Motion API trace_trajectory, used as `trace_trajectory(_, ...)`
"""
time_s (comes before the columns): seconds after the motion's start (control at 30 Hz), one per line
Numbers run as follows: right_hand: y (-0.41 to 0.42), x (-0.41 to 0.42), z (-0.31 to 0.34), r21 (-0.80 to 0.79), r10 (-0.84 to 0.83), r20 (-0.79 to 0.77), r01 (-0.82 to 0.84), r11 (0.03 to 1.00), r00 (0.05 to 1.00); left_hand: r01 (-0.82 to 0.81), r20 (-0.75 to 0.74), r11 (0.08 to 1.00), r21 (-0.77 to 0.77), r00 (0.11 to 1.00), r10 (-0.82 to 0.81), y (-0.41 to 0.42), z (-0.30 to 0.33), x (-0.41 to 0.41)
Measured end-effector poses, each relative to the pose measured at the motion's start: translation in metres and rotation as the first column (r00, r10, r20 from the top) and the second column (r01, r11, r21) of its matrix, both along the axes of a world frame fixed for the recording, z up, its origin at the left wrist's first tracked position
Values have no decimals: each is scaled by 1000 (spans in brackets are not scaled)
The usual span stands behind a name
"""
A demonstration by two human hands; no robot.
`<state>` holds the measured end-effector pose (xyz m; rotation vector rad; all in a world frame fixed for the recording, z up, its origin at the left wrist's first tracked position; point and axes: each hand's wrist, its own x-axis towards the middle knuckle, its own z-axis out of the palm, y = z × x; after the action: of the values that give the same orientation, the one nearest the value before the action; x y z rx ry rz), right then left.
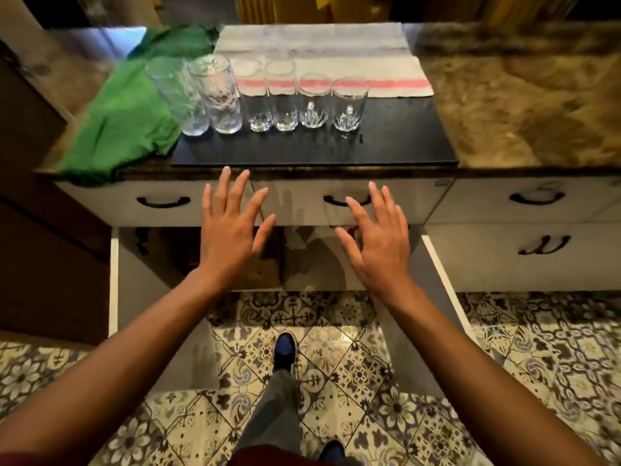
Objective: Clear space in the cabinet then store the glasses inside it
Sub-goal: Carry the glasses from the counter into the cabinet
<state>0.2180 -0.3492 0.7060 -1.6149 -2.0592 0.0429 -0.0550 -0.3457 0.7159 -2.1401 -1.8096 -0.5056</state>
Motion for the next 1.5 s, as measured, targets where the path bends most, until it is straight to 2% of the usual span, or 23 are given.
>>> trace_trajectory(0.17, 39, 4, 40, 34, -24, -23, 25, 999, 999, 10, 25, 998, 69, 1000, -12, 43, 40, 6)
trace_trajectory(0.3, 77, 1, 64, 102, -48, 3, 47, 994, 999, -13, 67, 1000, 21, 998, 12, 87, 61, 8)
trace_trajectory(0.43, 112, -1, 79, 154, -97, 54, 88, 984, 994, 36, 131, 999, -3, 991, -35, 123, 68, 12)
trace_trajectory(0.6, 149, -6, 88, 90, -164, 16, 162, 983, 986, 70, 95, 996, -52, 993, -65, 154, 67, 18)
trace_trajectory(0.8, 182, -8, 87, 14, -259, -106, 262, 965, 960, 103, 241, 988, -115, 968, -73, 184, 58, 32)
trace_trajectory(1.03, 212, 8, 72, -57, -178, -308, 169, 984, 934, 80, 491, 964, -252, 869, 56, 206, 43, 61)
trace_trajectory(1.13, 221, 14, 65, -65, -140, -337, 126, 990, 931, 15, 540, 967, -255, 832, 129, 212, 39, 76)
trace_trajectory(1.27, 226, 20, 59, -90, -95, -393, 65, 994, 915, -27, 664, 975, -222, 728, 171, 215, 34, 89)
trace_trajectory(1.4, 228, 19, 50, -128, -67, -464, 8, 992, 883, -74, 673, 981, -180, 718, 178, 220, 31, 94)
trace_trajectory(1.5, 231, 17, 46, -175, -78, -533, -19, 984, 843, -82, 714, 980, -183, 674, 189, 222, 35, 93)
